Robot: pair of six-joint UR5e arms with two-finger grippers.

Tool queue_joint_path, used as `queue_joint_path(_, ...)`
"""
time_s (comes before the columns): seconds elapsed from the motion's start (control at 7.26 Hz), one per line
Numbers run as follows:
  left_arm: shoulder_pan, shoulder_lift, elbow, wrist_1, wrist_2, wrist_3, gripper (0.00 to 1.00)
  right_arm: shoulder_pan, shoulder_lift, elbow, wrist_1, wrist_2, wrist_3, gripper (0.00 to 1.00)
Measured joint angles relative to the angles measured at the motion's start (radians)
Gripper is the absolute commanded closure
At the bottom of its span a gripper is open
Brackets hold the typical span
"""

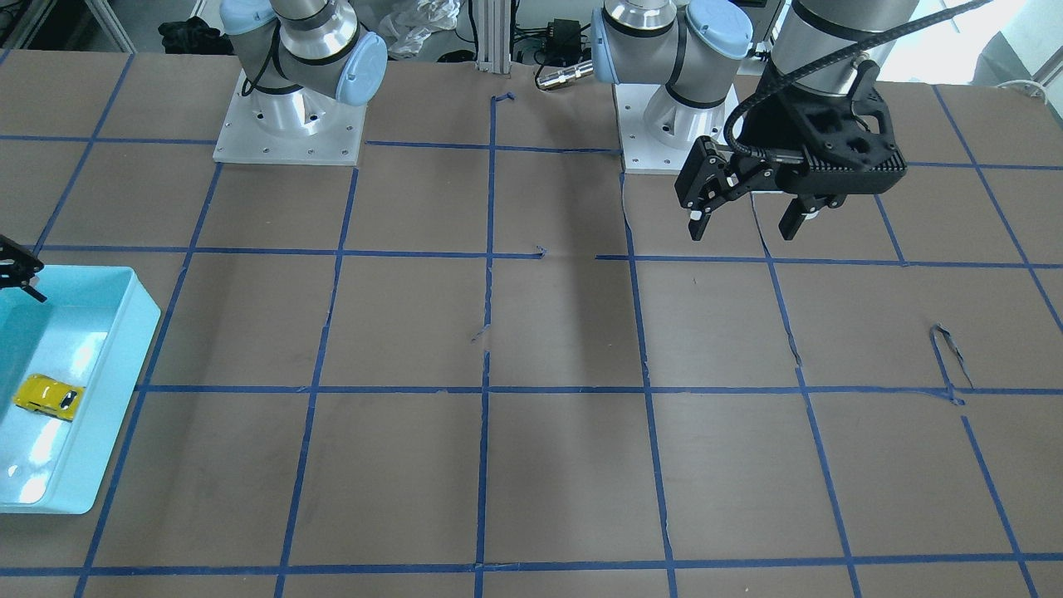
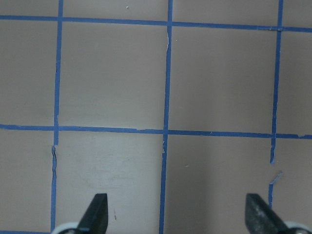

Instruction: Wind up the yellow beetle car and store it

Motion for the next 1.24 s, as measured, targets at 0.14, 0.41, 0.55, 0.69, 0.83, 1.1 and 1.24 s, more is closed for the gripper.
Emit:
queue_joint_path(0.14, 0.0, 0.0, 0.0, 0.001, 0.0, 0.0, 0.0, 0.047, -0.036, -0.002, 0.043, 0.014, 0.285, 0.0)
queue_joint_path(0.41, 0.0, 0.0, 0.0, 0.001, 0.0, 0.0, 0.0, 0.165, -0.095, -0.003, 0.103, 0.041, 0.737, 0.0)
queue_joint_path(0.55, 0.0, 0.0, -0.001, 0.001, 0.0, 0.0, 0.0, 0.235, -0.116, -0.005, 0.129, 0.053, 0.902, 0.0)
queue_joint_path(0.69, 0.0, 0.0, -0.001, 0.002, -0.001, 0.0, 0.0, 0.306, -0.125, -0.008, 0.142, 0.074, 0.992, 0.0)
queue_joint_path(0.83, 0.0, 0.0, -0.001, 0.002, -0.001, 0.0, 0.0, 0.35, -0.128, -0.01, 0.142, 0.091, 1.03, 0.0)
queue_joint_path(1.1, 0.0, 0.0, 0.0, 0.003, -0.002, 0.0, 0.0, 0.376, -0.141, -0.01, 0.149, 0.099, 1.06, 0.0)
queue_joint_path(1.24, 0.001, 0.0, 0.0, 0.003, -0.002, 0.0, 0.0, 0.38, -0.168, -0.008, 0.154, 0.099, 1.063, 0.0)
